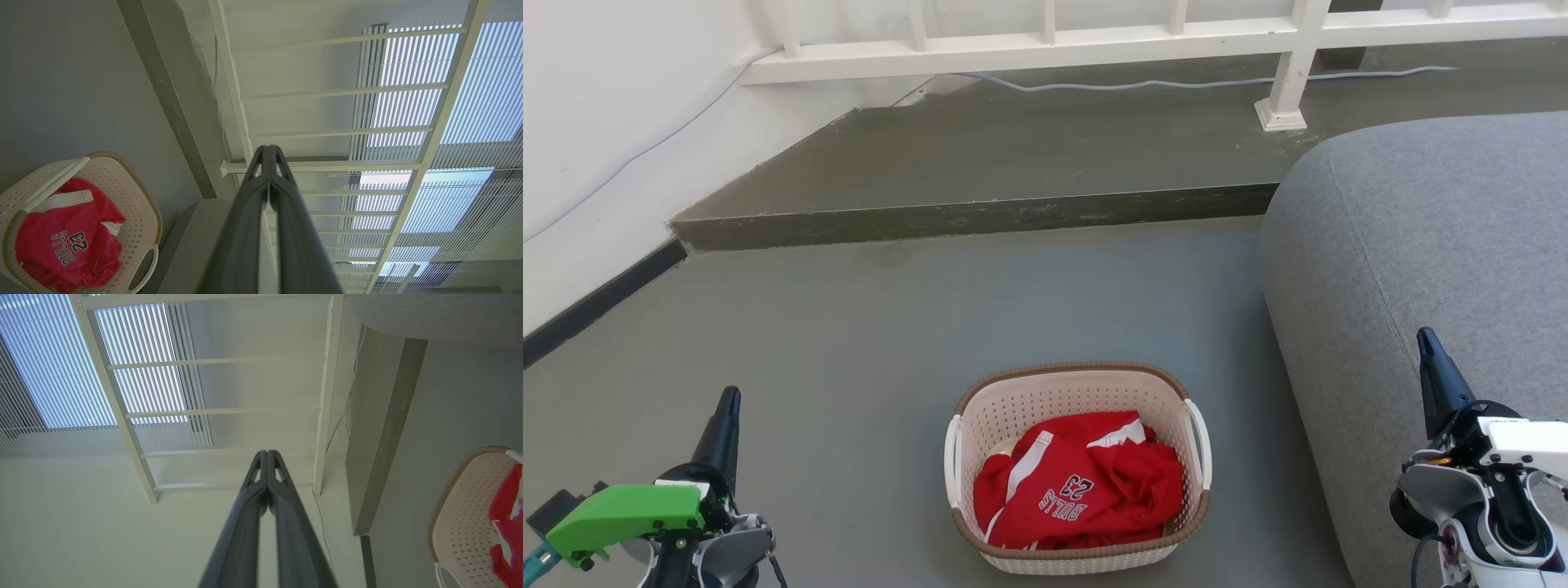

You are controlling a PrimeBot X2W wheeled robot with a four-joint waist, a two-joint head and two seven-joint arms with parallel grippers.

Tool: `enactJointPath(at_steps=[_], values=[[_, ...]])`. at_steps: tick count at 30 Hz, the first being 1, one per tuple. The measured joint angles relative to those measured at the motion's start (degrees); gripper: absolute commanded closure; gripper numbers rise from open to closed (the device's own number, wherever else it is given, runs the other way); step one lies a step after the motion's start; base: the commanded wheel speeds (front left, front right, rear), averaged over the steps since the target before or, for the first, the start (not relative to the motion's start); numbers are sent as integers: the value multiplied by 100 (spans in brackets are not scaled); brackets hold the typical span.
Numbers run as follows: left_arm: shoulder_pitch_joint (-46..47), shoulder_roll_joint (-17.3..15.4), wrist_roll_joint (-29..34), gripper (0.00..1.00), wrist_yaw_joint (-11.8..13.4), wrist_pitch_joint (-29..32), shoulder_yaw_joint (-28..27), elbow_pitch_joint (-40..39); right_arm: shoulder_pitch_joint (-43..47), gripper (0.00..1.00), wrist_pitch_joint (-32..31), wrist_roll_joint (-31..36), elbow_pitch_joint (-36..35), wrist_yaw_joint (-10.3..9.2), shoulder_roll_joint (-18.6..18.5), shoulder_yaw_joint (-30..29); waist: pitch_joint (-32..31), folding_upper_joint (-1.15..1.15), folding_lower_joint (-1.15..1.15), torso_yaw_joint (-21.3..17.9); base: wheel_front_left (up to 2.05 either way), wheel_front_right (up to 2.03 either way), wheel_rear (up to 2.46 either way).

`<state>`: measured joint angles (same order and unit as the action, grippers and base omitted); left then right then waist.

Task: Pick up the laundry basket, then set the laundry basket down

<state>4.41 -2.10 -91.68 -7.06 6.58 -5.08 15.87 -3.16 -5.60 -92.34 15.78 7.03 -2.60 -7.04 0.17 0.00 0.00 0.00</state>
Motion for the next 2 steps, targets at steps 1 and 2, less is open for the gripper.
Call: enactJointPath(at_steps=[1, 2], values=[[0, 0, 0, 100, 0, 0, 0, 0, 0, 100, 0, 0, 0, 0, 0, 0, 0, 0, 0, 0, 0, 0, 0], [0, 0, 0, 100, 0, 0, 0, 0, 0, 100, 0, 0, 0, 0, 0, 0, 0, 0, 0, 0, 0, 0, 0]])
